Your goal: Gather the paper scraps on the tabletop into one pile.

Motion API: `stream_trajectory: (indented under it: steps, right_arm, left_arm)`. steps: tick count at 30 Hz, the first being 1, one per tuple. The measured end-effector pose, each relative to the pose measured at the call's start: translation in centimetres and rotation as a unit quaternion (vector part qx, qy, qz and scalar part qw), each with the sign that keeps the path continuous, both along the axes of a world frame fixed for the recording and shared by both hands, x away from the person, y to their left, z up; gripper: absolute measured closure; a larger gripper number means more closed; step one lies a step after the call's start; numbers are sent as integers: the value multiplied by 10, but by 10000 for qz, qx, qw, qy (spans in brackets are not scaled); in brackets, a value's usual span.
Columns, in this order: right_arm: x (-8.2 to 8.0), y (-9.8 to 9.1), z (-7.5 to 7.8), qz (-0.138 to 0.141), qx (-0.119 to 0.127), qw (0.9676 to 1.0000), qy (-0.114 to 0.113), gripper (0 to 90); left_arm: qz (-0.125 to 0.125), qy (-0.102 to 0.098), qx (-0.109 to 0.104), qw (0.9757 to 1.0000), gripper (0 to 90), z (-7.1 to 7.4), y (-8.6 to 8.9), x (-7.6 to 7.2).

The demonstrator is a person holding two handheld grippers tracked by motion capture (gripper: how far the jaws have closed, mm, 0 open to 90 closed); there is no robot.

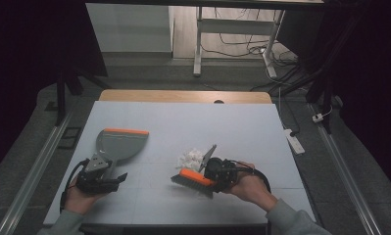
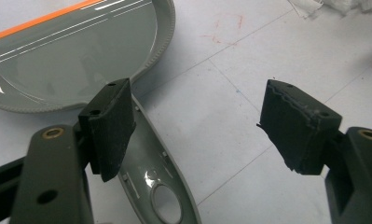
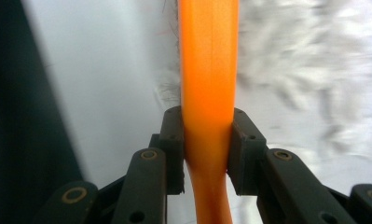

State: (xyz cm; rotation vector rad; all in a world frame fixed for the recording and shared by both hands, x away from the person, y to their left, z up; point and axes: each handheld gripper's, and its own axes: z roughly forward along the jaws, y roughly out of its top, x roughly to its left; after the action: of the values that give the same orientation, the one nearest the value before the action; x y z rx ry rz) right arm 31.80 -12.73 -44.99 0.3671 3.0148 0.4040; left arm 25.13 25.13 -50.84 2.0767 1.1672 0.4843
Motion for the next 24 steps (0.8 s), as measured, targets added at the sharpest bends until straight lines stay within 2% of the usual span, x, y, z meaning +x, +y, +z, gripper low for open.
stream_trajectory:
  steps: [1,4,6,10,13,16,18,20,21,24]
  right_arm:
    - [4,-1,0,-174,53,9998,-38,706]
    - [16,-7,1,-325,206,9990,-246,706]
    - [20,-11,4,-446,408,9976,-348,706]
    - [17,-25,22,-634,953,9928,-366,706]
    - [12,-42,38,-925,1207,9872,-490,706]
    - [10,-65,46,-1500,1362,9781,-484,706]
    - [9,-81,45,-1859,1229,9739,-425,705]
    - [8,-98,41,-2303,1032,9667,-425,706]
    - [8,-107,39,-2519,951,9623,-388,706]
    - [5,-131,29,-3154,657,9463,-278,706]
  left_arm:
    - [-9,12,3,10000,265,0,0,0]
    - [-1,12,4,10000,265,-1,0,0]
    - [14,3,-10,10000,265,0,1,0]
    - [8,0,-13,10000,265,-1,1,-1]
    - [-10,9,-3,10000,265,-1,0,-1]
    - [-28,-8,1,10000,265,0,-1,-1]
    - [-28,-16,-11,10000,265,1,-1,-2]
    - [-34,-24,-19,10000,265,1,-1,-2]
    - [-36,-32,-24,10000,265,2,-1,-2]
    - [-78,-42,-17,10000,265,2,-2,-1]
